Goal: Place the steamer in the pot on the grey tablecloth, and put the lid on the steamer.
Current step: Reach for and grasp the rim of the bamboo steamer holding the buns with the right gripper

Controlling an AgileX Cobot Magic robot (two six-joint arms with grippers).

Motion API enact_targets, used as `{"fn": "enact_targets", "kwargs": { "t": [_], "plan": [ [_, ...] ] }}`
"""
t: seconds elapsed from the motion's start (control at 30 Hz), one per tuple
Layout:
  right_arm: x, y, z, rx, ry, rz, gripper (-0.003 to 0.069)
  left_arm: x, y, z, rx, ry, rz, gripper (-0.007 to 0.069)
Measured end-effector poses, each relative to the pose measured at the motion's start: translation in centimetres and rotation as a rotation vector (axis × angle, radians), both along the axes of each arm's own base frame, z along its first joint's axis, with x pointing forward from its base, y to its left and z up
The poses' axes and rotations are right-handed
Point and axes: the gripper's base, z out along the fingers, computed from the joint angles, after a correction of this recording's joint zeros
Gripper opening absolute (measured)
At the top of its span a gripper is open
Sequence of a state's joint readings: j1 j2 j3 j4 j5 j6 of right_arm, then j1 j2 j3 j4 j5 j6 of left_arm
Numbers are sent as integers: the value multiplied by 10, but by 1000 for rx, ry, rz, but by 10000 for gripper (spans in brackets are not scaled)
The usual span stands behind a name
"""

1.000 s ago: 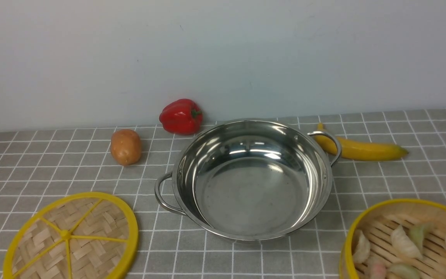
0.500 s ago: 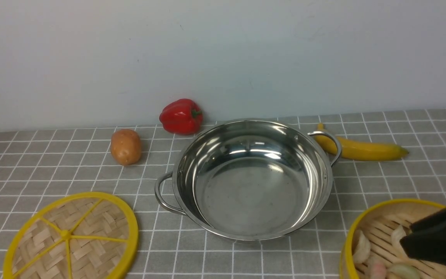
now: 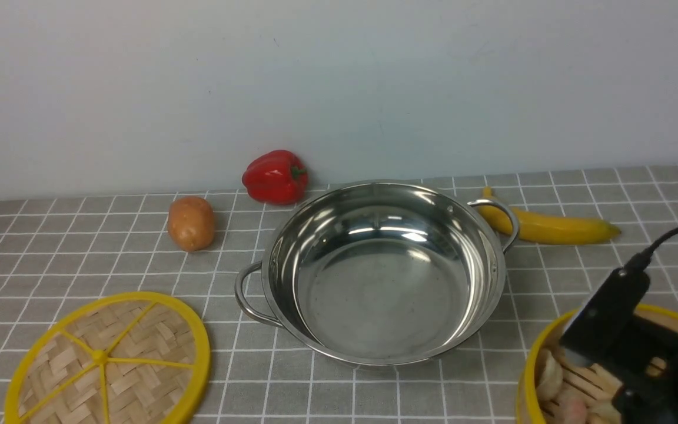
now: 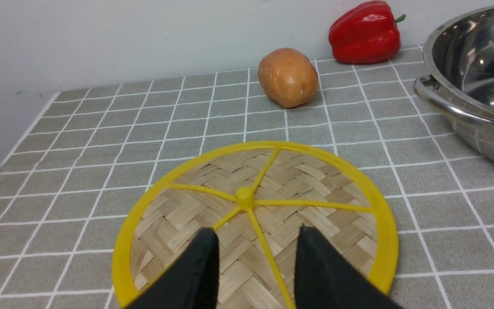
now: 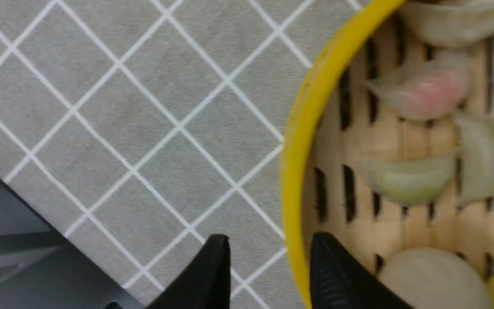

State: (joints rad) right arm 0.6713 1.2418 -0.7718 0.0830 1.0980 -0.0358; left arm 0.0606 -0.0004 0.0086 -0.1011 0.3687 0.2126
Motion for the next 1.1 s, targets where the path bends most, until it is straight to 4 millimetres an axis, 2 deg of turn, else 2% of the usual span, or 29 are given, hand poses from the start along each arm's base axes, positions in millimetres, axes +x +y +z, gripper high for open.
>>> {"fn": "enact_targets", "kwargs": {
  "t": [0.23, 0.47, 0.8, 1.1],
  "plan": [
    [13, 11, -19, -36, 11, -40, 329, 0, 0, 0, 0, 0, 0, 243],
    [21, 14, -29, -58, -13, -25, 336, 0, 0, 0, 0, 0, 0, 243],
    [30, 21, -57, -134, 62, -12, 336, 0, 0, 0, 0, 0, 0, 243],
    [31, 23, -59, -119, 62, -11, 311, 0, 0, 0, 0, 0, 0, 243]
  ]
}}
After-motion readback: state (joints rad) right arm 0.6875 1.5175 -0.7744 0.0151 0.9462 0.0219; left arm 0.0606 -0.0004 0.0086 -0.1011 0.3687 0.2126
